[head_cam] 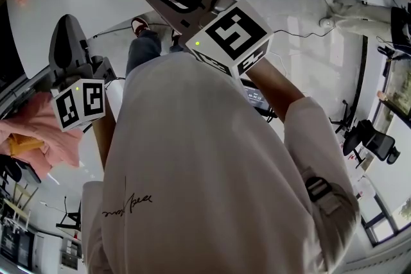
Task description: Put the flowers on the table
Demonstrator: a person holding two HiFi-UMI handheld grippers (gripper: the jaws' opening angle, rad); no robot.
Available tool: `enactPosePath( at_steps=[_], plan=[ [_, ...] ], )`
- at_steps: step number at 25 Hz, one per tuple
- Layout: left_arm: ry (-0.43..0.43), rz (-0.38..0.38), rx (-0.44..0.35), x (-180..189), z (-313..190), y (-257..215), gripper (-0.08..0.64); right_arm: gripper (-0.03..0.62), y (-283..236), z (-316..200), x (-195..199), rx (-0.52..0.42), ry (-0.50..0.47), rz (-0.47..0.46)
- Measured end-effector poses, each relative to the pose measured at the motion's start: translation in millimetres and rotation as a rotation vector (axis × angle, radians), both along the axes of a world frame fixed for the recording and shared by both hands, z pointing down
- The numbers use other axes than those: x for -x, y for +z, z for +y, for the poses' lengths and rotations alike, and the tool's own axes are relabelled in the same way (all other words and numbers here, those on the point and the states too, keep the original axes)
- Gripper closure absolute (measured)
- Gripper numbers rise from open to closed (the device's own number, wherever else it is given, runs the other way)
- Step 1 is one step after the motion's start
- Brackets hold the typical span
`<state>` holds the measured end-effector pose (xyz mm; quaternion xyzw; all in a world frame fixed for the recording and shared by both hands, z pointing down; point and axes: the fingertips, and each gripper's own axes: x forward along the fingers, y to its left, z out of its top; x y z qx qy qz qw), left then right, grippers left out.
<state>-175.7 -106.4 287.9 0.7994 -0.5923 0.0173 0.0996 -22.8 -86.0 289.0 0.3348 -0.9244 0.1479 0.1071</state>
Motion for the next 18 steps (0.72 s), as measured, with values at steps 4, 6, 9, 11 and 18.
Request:
enactPosePath(
  at_steps=[4, 6, 9, 11, 18],
  plan=[
    [-0.016, 0.004, -0.007, -3, 9, -4, 0.555, 0.568, -2, 6, -6, -0.001, -0.008, 0.004],
    [-0.021, 0.003, -0.006, -7, 12, -5, 0.555, 0.568, -3, 9, -10, 0.001, -0.013, 0.000],
    [-0.026, -0.002, -0.004, -7, 14, -6, 0.557, 0.568, -4, 11, -9, 0.000, -0.022, 0.000],
    [-0.029, 0.000, -0.004, -6, 15, -7, 0.557, 0.568, -4, 12, -7, -0.002, -0.025, 0.001],
    [-0.043, 0.002, -0.013, -12, 18, -11, 0.557, 0.568, -8, 16, -13, -0.008, -0.024, 0.004]
  ],
)
